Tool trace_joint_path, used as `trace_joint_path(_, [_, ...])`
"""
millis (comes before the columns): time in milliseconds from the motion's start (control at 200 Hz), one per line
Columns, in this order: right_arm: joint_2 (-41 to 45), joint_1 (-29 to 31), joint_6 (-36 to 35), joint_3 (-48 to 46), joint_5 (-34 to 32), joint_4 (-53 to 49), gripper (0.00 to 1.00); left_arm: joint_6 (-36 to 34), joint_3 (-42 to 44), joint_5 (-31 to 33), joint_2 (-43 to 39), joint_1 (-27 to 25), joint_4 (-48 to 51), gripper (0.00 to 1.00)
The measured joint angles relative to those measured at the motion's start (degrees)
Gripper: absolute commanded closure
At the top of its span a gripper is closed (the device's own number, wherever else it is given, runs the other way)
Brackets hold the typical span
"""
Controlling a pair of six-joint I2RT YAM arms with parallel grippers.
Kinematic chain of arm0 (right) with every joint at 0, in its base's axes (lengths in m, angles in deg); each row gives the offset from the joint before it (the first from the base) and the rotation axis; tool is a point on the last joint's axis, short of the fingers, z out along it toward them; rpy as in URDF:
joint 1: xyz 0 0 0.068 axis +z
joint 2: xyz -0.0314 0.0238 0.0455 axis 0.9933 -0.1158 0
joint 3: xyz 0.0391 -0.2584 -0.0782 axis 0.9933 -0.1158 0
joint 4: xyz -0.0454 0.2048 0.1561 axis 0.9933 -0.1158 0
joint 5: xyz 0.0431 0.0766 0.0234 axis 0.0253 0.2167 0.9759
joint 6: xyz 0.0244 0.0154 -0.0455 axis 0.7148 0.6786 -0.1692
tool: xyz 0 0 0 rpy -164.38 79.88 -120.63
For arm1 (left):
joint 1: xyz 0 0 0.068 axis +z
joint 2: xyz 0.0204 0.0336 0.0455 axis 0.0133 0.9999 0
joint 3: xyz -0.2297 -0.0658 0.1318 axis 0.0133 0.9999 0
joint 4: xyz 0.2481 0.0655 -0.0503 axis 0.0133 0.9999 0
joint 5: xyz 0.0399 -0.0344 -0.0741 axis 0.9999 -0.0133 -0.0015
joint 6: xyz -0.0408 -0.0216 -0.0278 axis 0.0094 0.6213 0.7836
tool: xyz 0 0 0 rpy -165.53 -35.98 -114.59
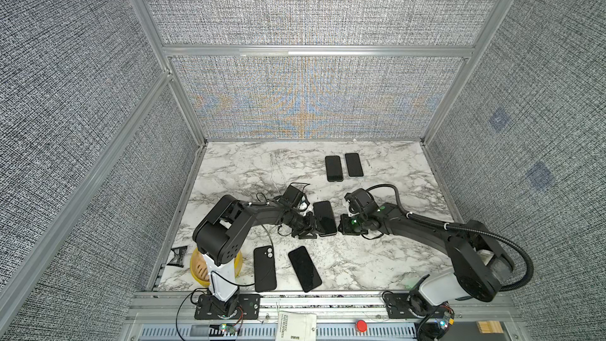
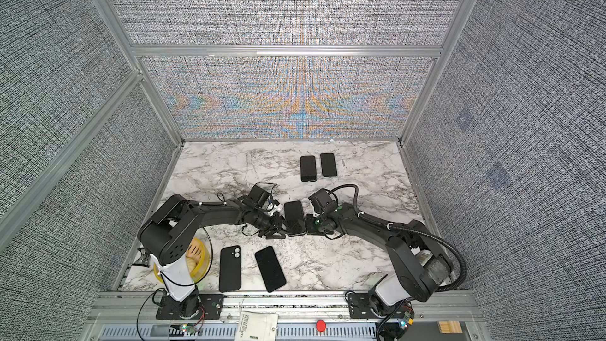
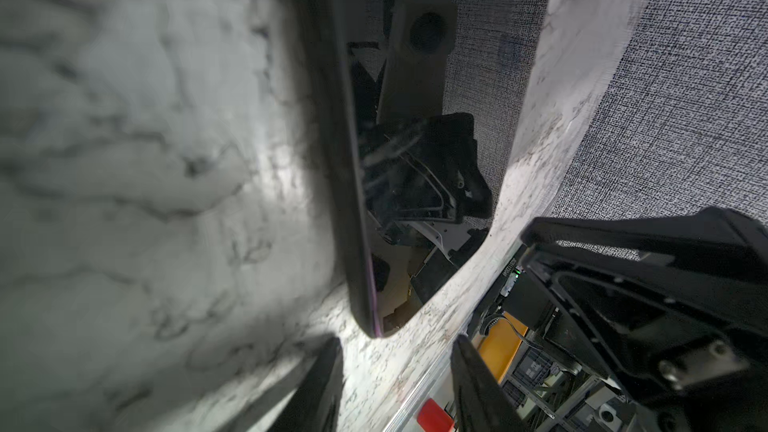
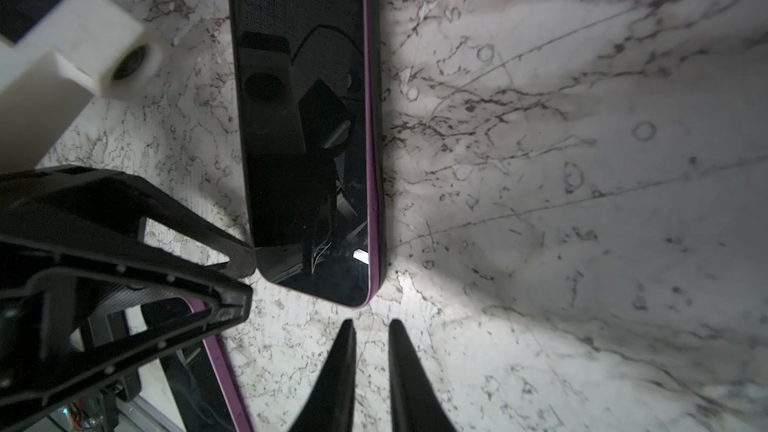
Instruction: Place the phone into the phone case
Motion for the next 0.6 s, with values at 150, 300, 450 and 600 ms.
trace_joint_path(150, [-1.49, 0.13, 1.4, -0.31, 0.85, 2.03, 0.8, 0.07, 0.13, -0.46, 0.5, 0.0, -0.52, 0.59])
trace_joint_path(300, [-2.47, 0.13, 1.99, -0.31, 1.27, 3.34, 0.8, 0.2, 0.46, -1.07, 0.94, 0.0, -1.92, 0.6])
trace_joint_path(450, [-3.41, 0.13, 2.34, -0.2, 1.57, 3.65, 0.8, 0.22, 0.48, -1.31, 1.14, 0.02, -2.23, 0.61])
trace_joint_path(600, [-4.09, 0.13, 2.32, 0.33, 1.57, 3.67, 0.81, 0.24, 0.55, -1.53, 1.25, 0.04, -2.49, 0.62])
